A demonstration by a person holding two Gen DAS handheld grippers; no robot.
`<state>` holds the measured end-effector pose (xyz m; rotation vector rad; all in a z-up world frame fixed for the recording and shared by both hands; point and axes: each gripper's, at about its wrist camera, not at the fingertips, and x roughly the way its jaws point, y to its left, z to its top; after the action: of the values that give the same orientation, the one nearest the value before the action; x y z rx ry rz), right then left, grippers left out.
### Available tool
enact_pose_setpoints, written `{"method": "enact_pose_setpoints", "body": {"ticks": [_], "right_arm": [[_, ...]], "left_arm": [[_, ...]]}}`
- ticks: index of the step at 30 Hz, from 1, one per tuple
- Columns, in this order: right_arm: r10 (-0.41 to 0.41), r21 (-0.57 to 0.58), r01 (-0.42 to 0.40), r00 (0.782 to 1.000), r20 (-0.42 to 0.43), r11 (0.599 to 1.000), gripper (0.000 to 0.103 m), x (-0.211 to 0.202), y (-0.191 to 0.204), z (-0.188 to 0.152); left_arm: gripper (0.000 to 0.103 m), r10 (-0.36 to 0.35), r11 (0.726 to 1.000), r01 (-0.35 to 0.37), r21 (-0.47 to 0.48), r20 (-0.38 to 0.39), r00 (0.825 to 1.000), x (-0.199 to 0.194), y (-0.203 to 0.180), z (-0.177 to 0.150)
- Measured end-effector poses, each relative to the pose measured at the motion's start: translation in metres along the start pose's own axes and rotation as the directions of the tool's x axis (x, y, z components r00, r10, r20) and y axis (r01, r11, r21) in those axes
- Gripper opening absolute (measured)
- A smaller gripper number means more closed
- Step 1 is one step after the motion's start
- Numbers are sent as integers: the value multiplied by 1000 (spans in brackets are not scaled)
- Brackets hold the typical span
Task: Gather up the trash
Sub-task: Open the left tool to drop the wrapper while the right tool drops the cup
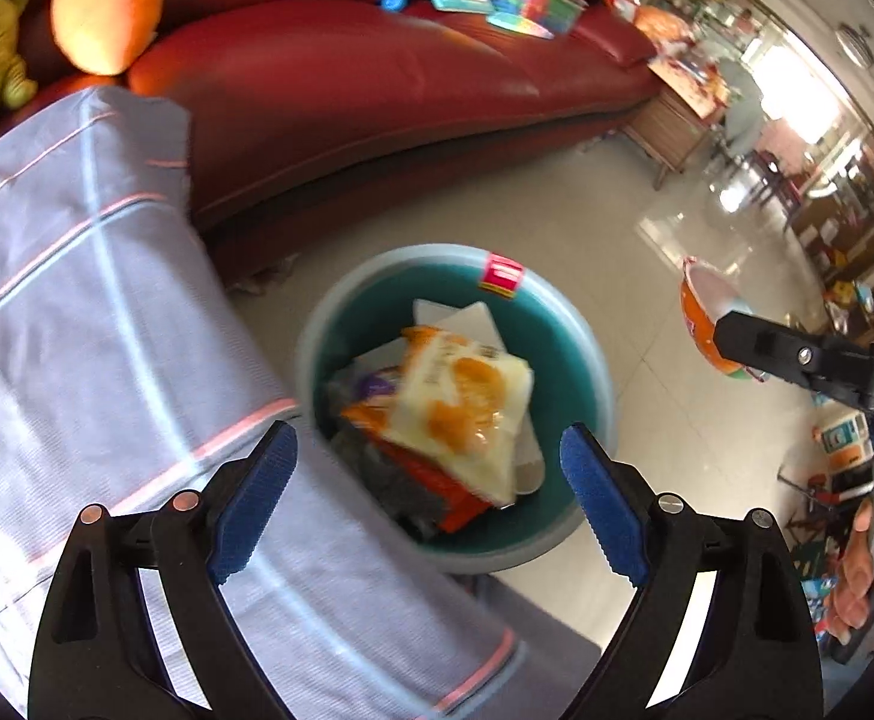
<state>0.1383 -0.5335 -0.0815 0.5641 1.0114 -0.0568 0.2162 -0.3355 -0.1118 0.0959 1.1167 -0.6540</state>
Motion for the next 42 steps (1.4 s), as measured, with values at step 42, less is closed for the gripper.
{"method": "enact_pose_setpoints", "body": {"ticks": [42], "right_arm": [[-17,-46,13,997,-69,999,73,62,49,19]], "left_arm": [[97,50,996,-48,-70,26,998,-37,47,-10]]}}
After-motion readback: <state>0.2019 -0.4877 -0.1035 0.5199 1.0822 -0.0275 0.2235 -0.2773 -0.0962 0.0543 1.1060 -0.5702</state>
